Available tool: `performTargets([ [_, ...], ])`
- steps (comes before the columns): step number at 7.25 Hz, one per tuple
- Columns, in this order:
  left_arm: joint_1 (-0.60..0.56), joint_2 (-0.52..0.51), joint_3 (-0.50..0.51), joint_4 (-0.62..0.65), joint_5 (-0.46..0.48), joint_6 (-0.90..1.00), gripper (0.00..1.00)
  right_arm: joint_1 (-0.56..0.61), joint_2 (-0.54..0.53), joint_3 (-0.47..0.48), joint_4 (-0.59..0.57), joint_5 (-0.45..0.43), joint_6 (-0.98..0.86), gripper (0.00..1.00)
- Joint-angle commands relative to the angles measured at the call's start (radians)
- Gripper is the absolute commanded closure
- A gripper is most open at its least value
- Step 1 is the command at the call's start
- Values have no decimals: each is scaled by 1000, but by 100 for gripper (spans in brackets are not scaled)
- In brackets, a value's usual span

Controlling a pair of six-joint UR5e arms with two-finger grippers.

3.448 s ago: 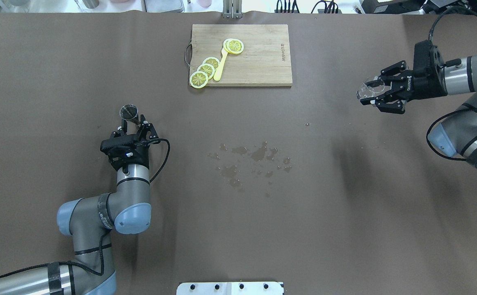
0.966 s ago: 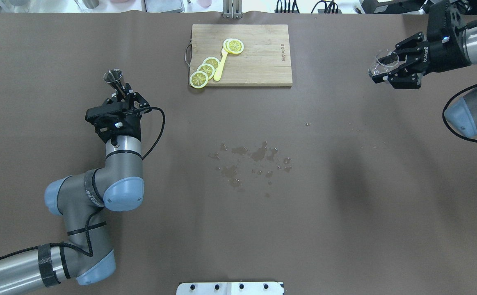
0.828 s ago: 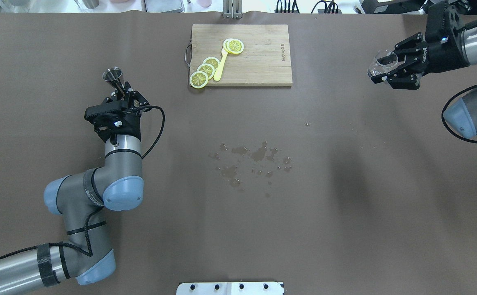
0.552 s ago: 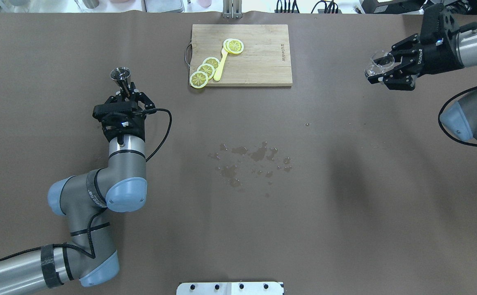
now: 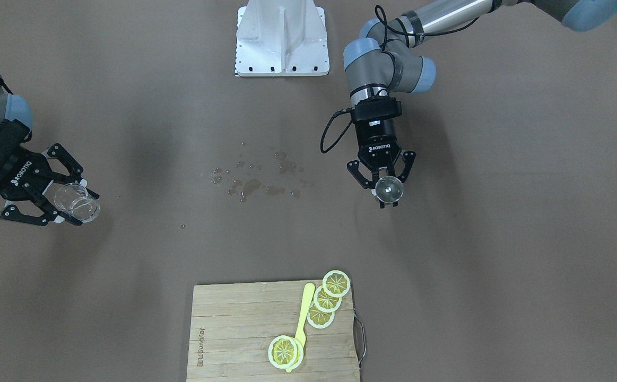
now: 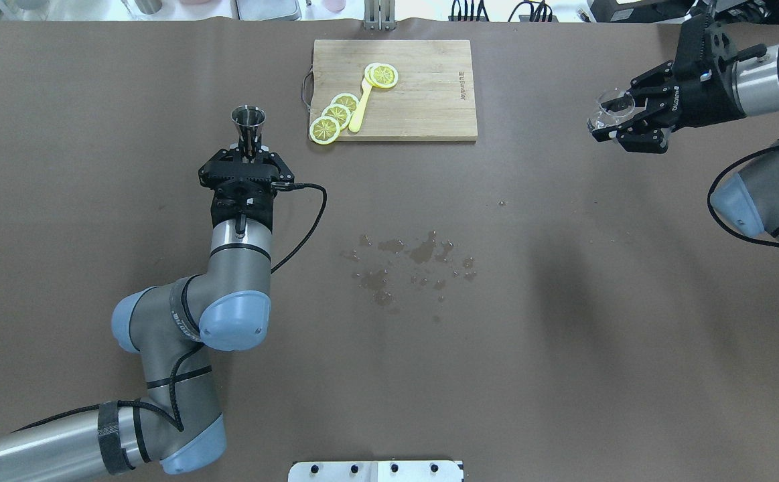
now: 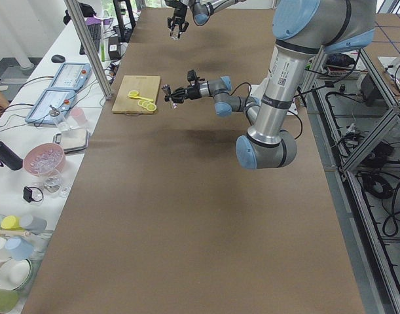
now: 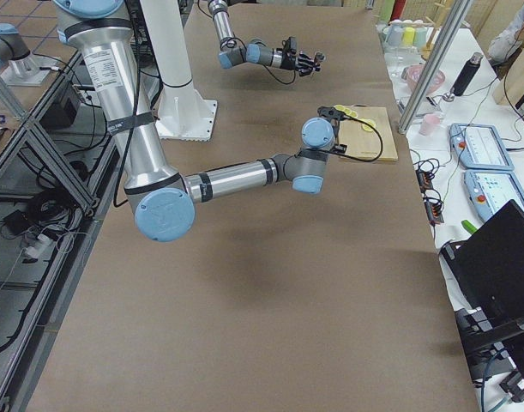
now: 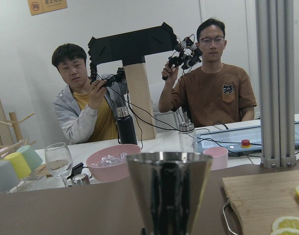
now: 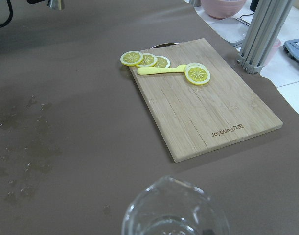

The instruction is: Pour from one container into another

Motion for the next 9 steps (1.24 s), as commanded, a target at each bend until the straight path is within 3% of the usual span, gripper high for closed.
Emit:
performTargets([
  [1,17,-20,6,-177,-128,186,100,-24,0,5,2,1,-29,100],
  [2,17,-38,12,-260,-229,252,100,-23,0,10,0,16,-32,100],
  [4,32,-74,27,-354,-325,264,100,-32,2,66,-56,27,-32,100],
  [5,34,-81,30,-415,-354,341,100,-32,3,117,-142,27,-46,100],
  [6,32,-83,40,-481,-441,434,100,-32,2,186,-269,27,-92,100],
  [8,42,-138,114,-569,-533,443,100,-35,2,342,-549,7,-202,100],
  [9,43,-176,151,-627,-541,530,100,-45,2,405,-651,-20,-227,100],
])
